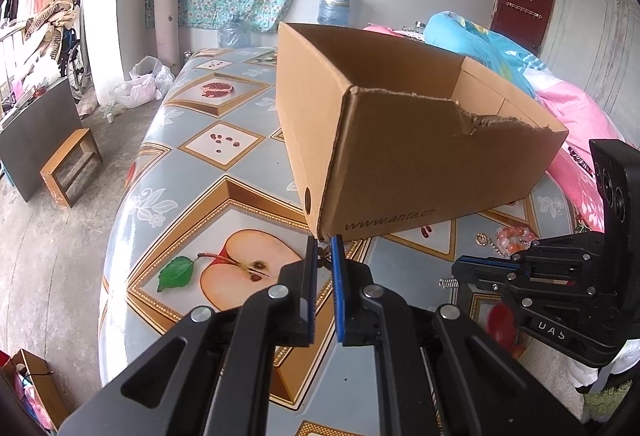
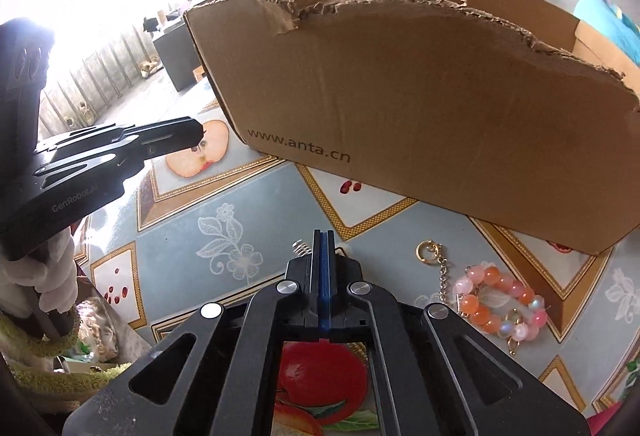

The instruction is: Organize jewelry

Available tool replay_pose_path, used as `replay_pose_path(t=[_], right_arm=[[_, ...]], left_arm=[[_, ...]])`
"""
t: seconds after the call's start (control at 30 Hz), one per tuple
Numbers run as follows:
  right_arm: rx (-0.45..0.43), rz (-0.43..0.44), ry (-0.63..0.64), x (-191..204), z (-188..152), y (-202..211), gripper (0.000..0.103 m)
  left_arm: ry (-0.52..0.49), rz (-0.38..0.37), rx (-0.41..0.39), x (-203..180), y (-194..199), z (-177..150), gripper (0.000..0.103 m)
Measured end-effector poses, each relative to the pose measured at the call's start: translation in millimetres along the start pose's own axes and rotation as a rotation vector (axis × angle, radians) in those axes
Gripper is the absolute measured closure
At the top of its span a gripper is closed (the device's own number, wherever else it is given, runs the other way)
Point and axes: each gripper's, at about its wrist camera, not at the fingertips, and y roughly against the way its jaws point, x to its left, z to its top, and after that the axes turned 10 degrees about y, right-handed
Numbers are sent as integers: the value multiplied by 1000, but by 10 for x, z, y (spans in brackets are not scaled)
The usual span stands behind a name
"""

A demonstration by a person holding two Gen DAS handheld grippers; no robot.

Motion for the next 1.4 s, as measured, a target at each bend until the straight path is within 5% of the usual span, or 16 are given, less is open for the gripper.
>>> replay_pose_path(t=[0.33, 0.53, 0.7, 0.8, 1.4], right_arm=[[-36, 5, -27, -98, -85, 216, 103], [-45, -11, -25, 59, -93, 206, 71], [-41, -94, 37, 282, -98, 75, 71], [-49, -120, 29, 303, -99, 83, 89], [-58, -70, -1, 148, -44, 152, 91]], left_arm=[[-4, 17, -13, -26, 81, -11, 97], [-11, 11, -17, -69, 88, -19, 97], [-9, 9, -12, -61, 73, -28, 97], [-8, 9, -11, -44, 66, -22, 97], [1, 11, -14, 23, 72, -15, 97]])
